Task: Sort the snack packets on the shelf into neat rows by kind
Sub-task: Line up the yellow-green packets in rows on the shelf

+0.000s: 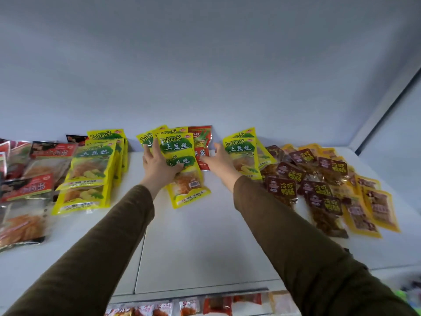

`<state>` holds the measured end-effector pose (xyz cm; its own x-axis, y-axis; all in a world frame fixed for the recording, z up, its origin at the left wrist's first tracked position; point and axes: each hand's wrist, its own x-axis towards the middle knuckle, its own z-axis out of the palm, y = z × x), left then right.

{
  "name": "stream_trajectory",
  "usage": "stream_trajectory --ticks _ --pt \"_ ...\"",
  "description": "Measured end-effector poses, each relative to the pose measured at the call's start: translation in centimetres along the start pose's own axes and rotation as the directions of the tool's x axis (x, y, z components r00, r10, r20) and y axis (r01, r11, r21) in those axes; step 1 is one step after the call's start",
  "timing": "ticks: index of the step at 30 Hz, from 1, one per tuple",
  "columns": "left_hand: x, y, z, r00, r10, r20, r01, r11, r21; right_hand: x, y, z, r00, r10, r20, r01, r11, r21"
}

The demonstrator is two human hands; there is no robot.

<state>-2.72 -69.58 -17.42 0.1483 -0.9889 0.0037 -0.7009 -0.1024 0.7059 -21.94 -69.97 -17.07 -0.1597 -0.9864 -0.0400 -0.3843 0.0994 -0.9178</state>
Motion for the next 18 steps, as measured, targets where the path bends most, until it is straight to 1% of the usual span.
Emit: stream_trajectory --ticks 5,7,9,11,13,15,18 --pt "1.4 0.0 0.2 0.992 -0.130 -0.001 0.129 0.986 -0.105 1.5 -0.4 1.0 0.999 0.039 0.006 -0.040 0.990 0.137" --pt "2.0 0.0 0.1 0.983 -0.179 -0.031 0.173 0.973 -0.155 1.6 -0.5 1.5 0.998 0.064 0.007 -0.064 0.979 0.196" --pt "2.6 0.0 0.1 0.973 -0.224 -0.063 0.204 0.952 -0.230 1.6 -0.5 2.0 0.997 0.071 -0.005 -0.069 0.979 0.193" --pt "3.0 -0.2 0.0 0.968 -0.248 -0.050 0.220 0.924 -0.313 1.6 -0.3 2.3 0.999 0.047 -0.015 -0.044 0.987 0.154" --pt "3.3 -0.3 -0.1 0.968 -0.252 0.009 0.234 0.883 -0.407 1.4 -0.2 2.6 1.000 0.011 -0.004 -0.010 0.988 0.155" --pt "3.3 -0.4 -0.2 0.966 -0.248 0.072 0.249 0.817 -0.520 1.4 0.1 3.0 1.000 0.000 -0.007 0.001 0.988 0.155" --pt "2.8 -0.1 -0.1 0.967 -0.227 0.113 0.244 0.715 -0.656 1.0 0.5 3.2 0.999 0.010 -0.031 -0.005 0.986 0.166"
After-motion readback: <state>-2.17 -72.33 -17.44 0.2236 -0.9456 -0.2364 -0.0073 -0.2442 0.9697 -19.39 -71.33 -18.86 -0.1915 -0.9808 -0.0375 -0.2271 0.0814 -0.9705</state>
